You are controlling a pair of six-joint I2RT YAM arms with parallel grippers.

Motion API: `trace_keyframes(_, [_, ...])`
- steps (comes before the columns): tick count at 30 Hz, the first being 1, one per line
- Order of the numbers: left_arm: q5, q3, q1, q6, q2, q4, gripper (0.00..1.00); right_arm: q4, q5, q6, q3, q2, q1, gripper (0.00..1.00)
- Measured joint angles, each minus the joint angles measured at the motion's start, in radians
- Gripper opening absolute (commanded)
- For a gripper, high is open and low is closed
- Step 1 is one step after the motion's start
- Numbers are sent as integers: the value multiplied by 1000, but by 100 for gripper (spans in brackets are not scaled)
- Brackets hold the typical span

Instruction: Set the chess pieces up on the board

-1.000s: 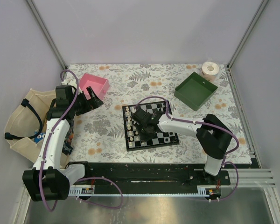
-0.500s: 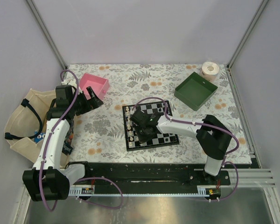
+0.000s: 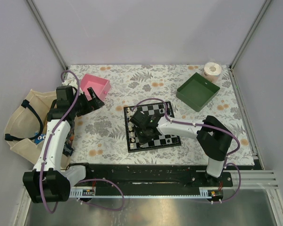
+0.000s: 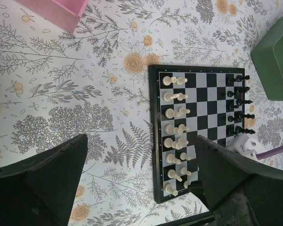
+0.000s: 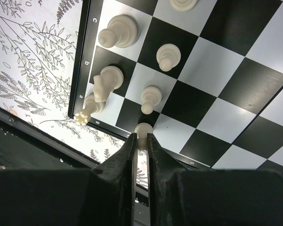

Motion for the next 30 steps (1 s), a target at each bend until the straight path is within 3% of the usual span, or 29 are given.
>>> trace_keyframes(30, [0, 0, 0, 0, 0, 0, 99, 4, -1, 0, 29, 32, 7, 17])
